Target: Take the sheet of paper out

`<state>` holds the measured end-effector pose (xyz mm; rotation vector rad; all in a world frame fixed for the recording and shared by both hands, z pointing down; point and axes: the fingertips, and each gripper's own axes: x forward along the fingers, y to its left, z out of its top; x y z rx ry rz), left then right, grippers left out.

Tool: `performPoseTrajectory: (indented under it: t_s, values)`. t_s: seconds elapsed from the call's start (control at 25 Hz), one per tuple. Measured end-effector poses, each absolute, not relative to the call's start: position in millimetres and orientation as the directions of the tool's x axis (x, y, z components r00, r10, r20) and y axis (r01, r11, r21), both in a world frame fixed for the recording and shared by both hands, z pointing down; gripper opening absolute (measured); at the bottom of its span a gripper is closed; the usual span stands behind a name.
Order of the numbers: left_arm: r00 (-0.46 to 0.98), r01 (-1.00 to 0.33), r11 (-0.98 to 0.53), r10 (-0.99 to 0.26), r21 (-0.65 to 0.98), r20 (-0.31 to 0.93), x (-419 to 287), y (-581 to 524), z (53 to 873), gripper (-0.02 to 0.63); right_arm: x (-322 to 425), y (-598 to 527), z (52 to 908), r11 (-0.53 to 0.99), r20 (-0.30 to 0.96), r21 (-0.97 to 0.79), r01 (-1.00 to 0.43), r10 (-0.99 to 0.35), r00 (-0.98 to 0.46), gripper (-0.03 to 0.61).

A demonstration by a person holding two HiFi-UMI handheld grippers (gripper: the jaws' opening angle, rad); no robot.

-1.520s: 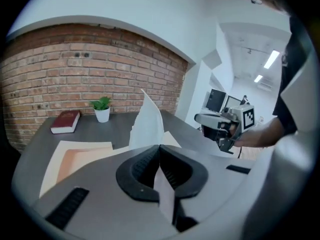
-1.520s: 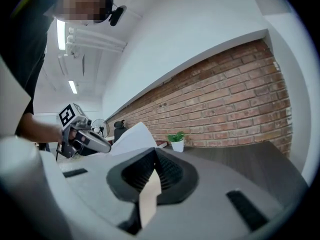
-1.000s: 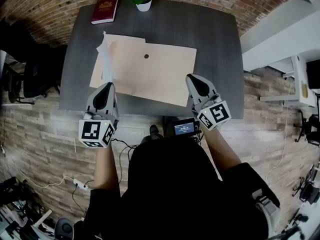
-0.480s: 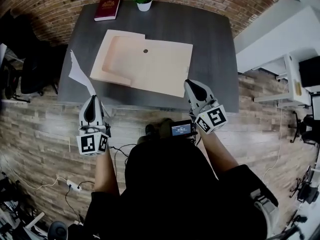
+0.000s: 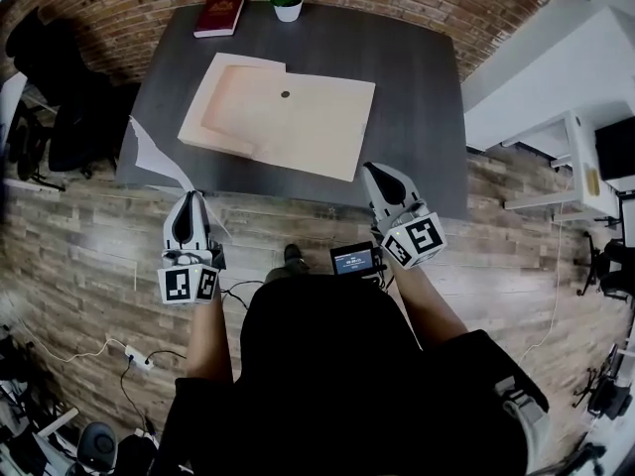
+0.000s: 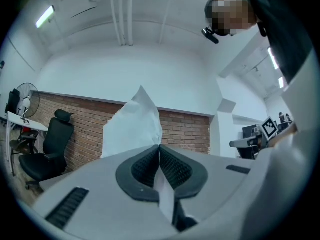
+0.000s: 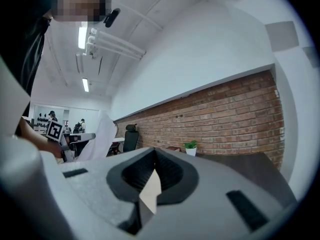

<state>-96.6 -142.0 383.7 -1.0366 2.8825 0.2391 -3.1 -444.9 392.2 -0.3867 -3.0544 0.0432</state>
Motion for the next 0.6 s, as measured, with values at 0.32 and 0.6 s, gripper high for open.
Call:
performPoseTrajectory:
  t_s: [0.32, 0.6]
  values:
    - [-0.770, -0.637, 0.750, -0.630, 0.180, -0.098, -13, -165, 388, -0.002, 76, -457, 396, 0.956, 0.064, -0.054, 0.290, 0.293, -0.954, 0.003]
    - [-0.762, -0.645, 0.736, -0.641, 0.206, -0.092, 73, -185, 392, -0.002, 162, -459, 422, 0.945, 0.084, -0.100, 0.311, 0.319, -0.944, 0.003]
